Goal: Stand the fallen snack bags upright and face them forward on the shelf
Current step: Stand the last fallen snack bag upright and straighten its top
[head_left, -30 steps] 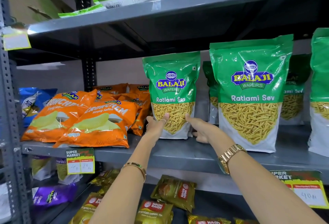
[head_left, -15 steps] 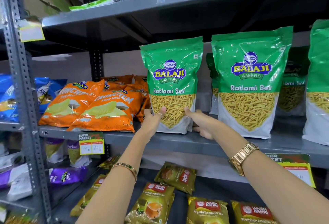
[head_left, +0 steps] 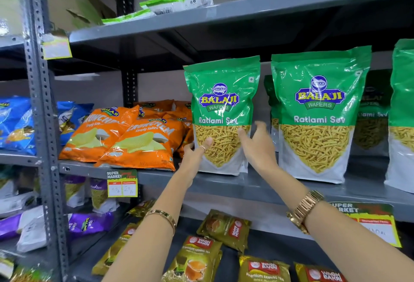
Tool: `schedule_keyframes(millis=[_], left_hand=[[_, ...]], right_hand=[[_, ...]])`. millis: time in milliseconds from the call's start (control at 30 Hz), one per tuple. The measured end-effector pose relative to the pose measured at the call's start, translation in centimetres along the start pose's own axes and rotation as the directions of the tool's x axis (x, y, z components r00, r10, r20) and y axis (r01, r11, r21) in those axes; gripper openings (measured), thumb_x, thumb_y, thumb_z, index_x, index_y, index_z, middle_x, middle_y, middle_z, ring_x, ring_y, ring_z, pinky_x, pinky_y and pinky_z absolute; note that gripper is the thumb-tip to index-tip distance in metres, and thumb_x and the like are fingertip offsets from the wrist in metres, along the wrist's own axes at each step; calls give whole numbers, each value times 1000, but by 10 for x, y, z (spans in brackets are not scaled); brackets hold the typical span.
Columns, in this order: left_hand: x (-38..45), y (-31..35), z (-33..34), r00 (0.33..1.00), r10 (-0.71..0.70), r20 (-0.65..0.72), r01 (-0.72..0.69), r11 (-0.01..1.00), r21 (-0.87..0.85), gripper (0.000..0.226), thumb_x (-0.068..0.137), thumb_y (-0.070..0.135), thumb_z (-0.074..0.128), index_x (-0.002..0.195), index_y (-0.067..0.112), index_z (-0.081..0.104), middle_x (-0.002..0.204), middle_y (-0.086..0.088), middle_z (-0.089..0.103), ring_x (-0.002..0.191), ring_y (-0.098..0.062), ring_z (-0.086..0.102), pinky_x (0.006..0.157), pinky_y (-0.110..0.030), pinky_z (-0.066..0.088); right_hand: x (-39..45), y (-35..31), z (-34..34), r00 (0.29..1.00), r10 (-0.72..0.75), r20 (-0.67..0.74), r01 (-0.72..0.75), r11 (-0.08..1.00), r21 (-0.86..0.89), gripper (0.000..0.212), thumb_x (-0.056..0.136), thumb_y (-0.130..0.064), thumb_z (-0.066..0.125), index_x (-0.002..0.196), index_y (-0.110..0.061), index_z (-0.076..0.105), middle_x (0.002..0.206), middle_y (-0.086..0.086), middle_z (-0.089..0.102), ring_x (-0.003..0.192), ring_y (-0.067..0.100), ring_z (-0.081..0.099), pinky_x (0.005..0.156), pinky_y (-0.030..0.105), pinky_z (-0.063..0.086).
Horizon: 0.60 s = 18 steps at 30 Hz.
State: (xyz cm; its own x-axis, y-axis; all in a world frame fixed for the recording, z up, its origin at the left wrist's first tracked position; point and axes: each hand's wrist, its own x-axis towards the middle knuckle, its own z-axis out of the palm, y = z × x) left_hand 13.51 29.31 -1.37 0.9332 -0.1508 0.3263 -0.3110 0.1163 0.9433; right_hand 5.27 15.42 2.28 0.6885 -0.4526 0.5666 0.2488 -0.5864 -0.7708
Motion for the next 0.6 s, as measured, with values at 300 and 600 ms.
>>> schedule_keyframes(millis=[300, 600], left_hand=[[11, -10, -15, 983, 118, 142, -126, 991, 48, 97, 58, 33, 83, 139, 23, 31, 128, 3, 58, 113, -12, 56, 93, -23, 46], [10, -15, -15, 967, 204, 151, -220, 970, 100, 67, 69, 11, 77, 119, 34, 40, 116, 13, 57, 112, -13, 54, 96, -27, 41]], right_hand=[[60, -77, -19, 670, -729, -139, 615, 650, -446, 33, 90, -7, 47, 121, -2, 53, 125, 16, 55, 108, 30, 53, 92, 29, 39], [117, -130, -19, 738, -670, 84, 449, 394, -802, 22, 87, -8, 55, 106, -7, 66, 109, 19, 68, 106, 34, 60, 106, 43, 31]])
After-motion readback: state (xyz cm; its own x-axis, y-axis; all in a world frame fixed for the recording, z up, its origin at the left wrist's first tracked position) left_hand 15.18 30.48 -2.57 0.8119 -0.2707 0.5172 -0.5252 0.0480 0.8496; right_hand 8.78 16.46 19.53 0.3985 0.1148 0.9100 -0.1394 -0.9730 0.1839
